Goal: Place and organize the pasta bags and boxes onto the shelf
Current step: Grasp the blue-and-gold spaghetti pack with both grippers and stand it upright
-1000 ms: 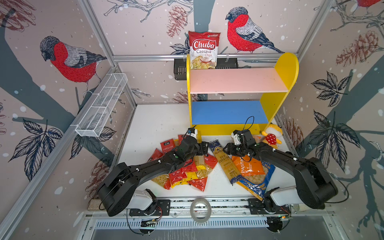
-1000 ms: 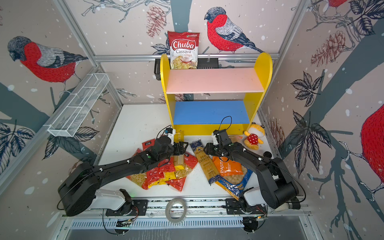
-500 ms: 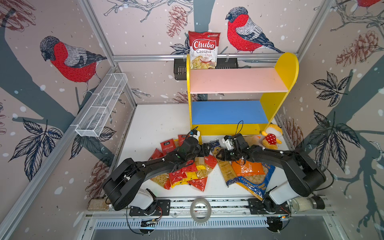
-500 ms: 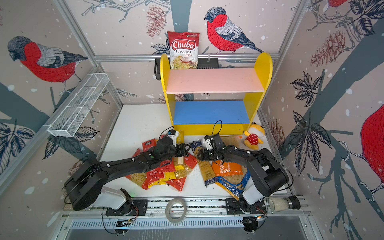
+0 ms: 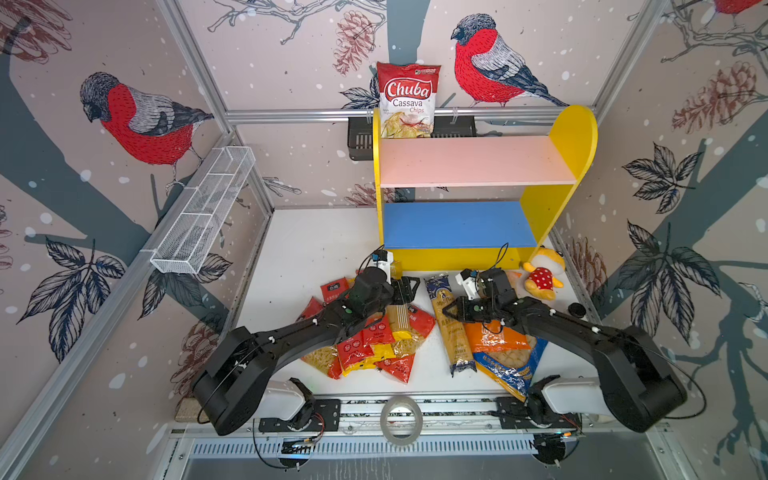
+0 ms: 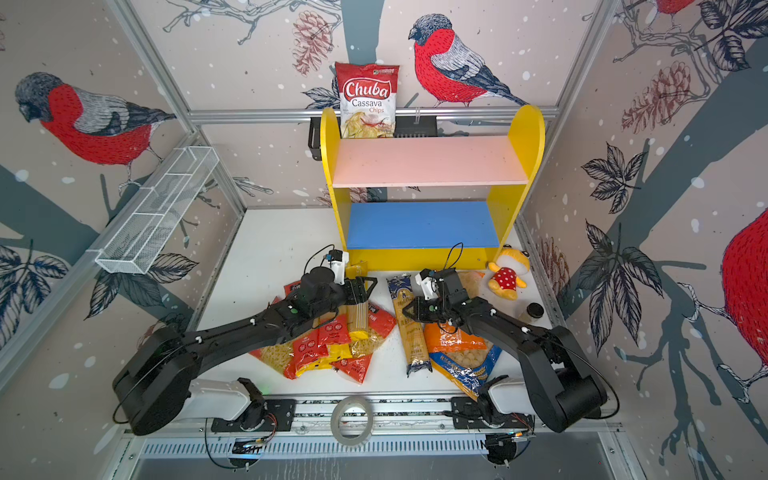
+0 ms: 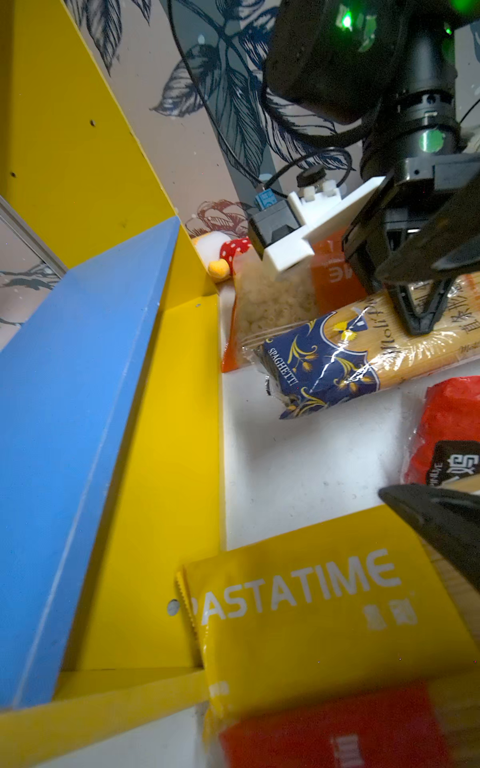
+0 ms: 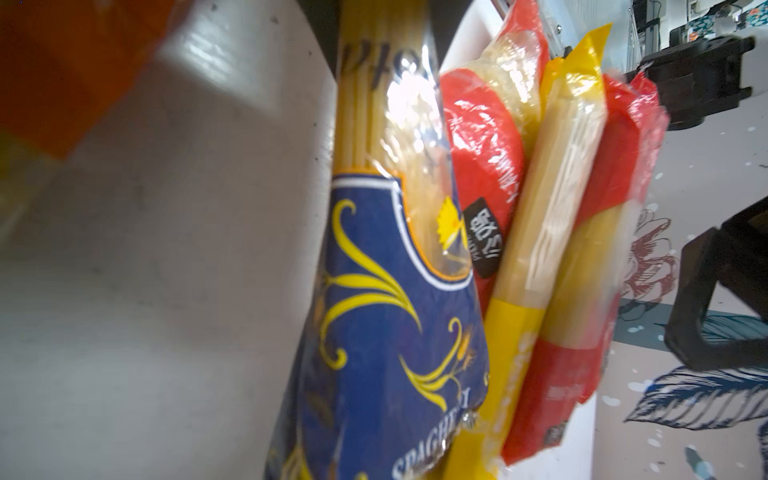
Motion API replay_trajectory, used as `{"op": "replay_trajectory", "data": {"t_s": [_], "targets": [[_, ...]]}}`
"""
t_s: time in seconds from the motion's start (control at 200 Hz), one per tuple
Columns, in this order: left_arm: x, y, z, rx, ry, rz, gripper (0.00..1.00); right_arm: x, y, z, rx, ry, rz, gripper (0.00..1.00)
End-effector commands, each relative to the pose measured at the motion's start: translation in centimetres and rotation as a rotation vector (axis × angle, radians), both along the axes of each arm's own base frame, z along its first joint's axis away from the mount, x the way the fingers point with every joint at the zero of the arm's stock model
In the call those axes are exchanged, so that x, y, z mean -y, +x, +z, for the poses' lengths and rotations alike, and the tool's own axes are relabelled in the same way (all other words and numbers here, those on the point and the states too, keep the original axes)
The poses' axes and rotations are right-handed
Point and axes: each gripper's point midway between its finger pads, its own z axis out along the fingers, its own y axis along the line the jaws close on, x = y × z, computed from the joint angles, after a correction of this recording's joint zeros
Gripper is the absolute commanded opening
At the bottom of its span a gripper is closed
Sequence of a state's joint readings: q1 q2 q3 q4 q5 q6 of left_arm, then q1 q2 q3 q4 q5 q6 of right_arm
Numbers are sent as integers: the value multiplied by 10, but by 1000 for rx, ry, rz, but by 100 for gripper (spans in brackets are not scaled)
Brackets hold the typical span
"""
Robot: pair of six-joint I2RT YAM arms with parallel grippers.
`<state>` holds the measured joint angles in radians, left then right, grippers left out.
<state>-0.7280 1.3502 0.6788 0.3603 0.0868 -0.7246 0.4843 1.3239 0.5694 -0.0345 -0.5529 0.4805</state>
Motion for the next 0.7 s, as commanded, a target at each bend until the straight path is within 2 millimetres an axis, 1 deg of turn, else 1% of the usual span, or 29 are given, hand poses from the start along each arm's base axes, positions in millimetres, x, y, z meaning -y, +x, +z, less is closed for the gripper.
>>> {"op": "replay_trajectory", "data": {"t_s": [0.0,0.04,0.055,0.11,0.195,0.215,0.23,0.245,0.26,0.345,0.435,0.55,0.695], "targets": [[4,1,23,59,-74,-42,75,-7,6,26,56,74,1,19],[3,2,27,50,-99,-47,75,-7,9,34,74,76,-6,19],[2,2,28,43,-110,-50,75,-7,10,45,102,88,-7,19],[1,2,38,33,-162,-72,76,-9,14,67,151,112,-11,19],[2,0,59,49,-246,-111,81,-14,20,104,239,147,-23,19],[4,-2,64,56,-259,-122,82,-15,21,112,260,156,-26,19],[5,-2,68,63,-269,-130,87,-17,22,118,275,163,-29,19],[6,-3,71,67,-281,-138,94,-18,22,125,291,173,-33,19],[8,-4,75,70,-293,-150,98,-19,23,129,304,178,-39,19],[20,-10,88,75,-380,-225,99,-31,21,154,398,226,-60,19],[25,-14,92,72,-452,-267,98,-45,13,171,447,296,-44,19],[29,-13,90,65,-442,-285,90,-57,5,186,471,338,-17,19],[35,-18,90,75,-434,-321,81,-65,-1,193,466,360,6,20]]}}
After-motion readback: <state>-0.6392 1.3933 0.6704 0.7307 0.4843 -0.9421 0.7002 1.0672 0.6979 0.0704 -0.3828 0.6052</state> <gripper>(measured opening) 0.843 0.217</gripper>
